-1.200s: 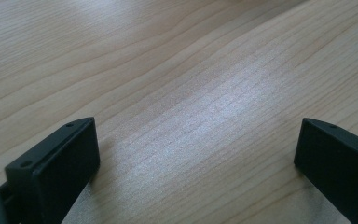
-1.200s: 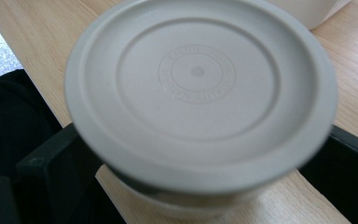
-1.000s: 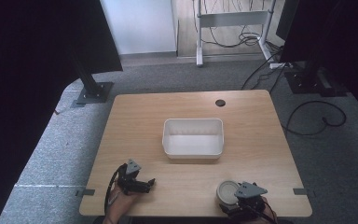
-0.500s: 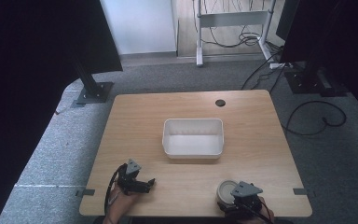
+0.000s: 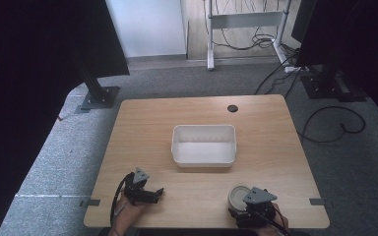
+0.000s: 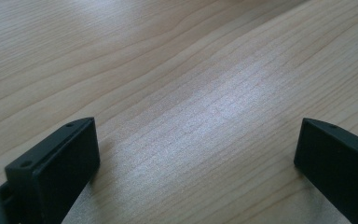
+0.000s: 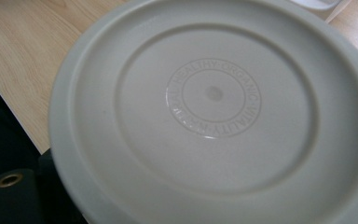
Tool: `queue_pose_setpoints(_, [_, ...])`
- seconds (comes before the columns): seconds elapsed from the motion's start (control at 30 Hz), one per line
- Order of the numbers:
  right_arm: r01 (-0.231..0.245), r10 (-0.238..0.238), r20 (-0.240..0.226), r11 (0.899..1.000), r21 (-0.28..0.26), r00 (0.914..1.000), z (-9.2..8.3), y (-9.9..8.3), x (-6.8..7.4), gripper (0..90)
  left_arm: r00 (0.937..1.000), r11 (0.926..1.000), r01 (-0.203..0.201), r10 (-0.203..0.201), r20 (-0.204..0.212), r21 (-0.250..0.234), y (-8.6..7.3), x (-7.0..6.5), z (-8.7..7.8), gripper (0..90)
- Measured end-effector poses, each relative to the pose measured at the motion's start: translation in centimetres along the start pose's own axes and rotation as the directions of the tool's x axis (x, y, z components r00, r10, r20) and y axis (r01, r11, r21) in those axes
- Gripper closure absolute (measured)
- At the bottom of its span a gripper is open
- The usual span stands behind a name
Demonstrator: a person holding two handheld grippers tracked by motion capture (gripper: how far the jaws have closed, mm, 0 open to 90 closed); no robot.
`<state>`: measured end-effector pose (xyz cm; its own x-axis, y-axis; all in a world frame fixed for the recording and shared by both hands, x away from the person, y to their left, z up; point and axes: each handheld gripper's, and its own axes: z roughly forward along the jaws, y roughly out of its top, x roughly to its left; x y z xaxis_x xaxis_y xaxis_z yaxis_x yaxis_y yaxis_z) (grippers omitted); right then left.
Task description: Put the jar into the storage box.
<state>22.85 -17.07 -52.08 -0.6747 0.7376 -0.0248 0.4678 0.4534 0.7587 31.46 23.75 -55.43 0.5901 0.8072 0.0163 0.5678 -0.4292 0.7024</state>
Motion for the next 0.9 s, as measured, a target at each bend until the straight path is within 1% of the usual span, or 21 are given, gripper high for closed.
queue_pose_setpoints(0.13, [0.004,-0.004,-0.001,1.000,0.000,1.0000,0.2,0.4,-0.1,9.4,1.0000,1.0000,0.000,0.000,0.000,0.000,0.0,0.0,0.0,0.0])
queue_pose_setpoints(0.4, [-0.003,0.003,-0.010,1.000,0.004,0.9999,0.7,0.8,-0.2,9.4,1.0000,1.0000,0.000,0.000,0.000,0.000,0.0,0.0,0.0,0.0])
queue_pose_setpoints(0.63, [-0.002,0.002,-0.013,1.000,-0.002,0.9999,1.0,1.3,-0.4,9.4,1.0000,1.0000,0.000,0.000,-0.001,0.001,0.0,0.0,0.0,0.0])
queue_pose_setpoints(0.73, [-0.005,0.005,-0.014,1.000,-0.008,0.9999,1.1,1.7,-0.5,9.4,1.0000,1.0000,0.001,-0.001,0.000,0.000,0.0,0.0,0.0,0.0])
queue_pose_setpoints(0.9, [0.004,-0.004,-0.016,1.000,-0.012,0.9999,1.5,2.4,-0.5,9.4,1.0000,1.0000,0.000,0.000,0.000,0.000,0.0,0.0,0.0,0.0])
